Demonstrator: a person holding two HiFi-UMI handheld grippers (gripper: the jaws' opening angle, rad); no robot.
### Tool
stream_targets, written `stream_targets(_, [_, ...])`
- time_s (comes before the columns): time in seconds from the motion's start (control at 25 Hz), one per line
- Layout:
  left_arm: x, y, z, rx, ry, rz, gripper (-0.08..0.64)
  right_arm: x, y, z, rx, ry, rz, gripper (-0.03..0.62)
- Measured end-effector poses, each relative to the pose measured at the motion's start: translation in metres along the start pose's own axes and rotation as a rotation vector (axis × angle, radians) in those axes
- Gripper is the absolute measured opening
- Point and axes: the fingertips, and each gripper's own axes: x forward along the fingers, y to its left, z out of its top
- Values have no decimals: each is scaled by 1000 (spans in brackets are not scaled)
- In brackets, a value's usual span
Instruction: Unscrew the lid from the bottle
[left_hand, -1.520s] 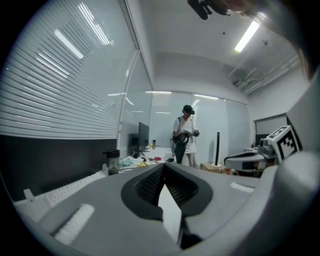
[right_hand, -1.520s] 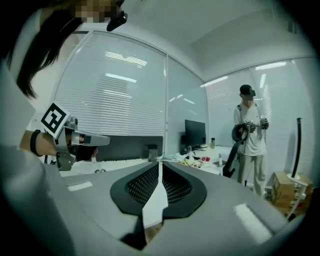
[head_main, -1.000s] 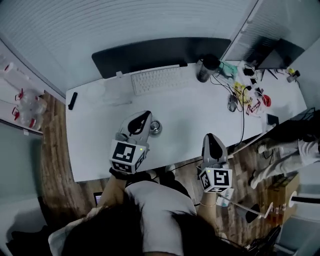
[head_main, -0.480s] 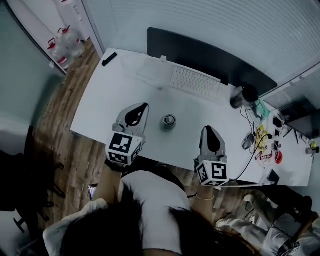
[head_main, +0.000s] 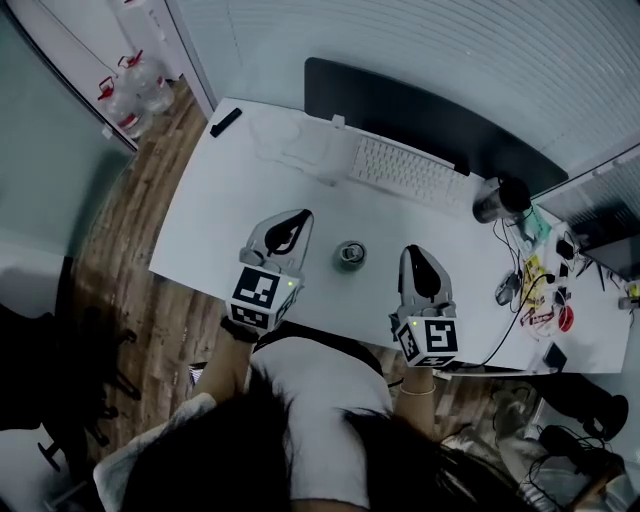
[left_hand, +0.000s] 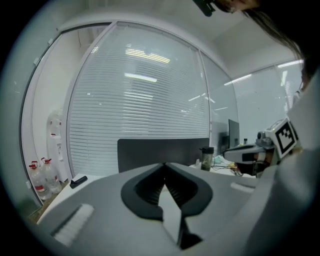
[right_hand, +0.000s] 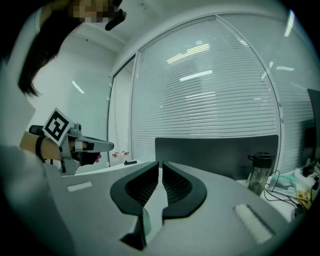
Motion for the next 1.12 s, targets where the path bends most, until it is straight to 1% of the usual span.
stream_targets(0.24, [11,-2,-11,-1,11,-62,58,9,7,-8,14,16,3,6])
stream_targets(0.4, [14,-6,-21,-11,20,-105,60,12,15,-13,25,26,20,12])
stream_targets(0.52, [15,-9,-30,-17,23,-144,60,14,22,-17,37,34,44,61])
stream_targets(0.84, [19,-20,-58,-9,52,-262,66,18,29,-29,73,63,86,139])
stream_targets(1.12, [19,-27,-84,-15,90,-345,120,16,29,-40,104,93,91,192])
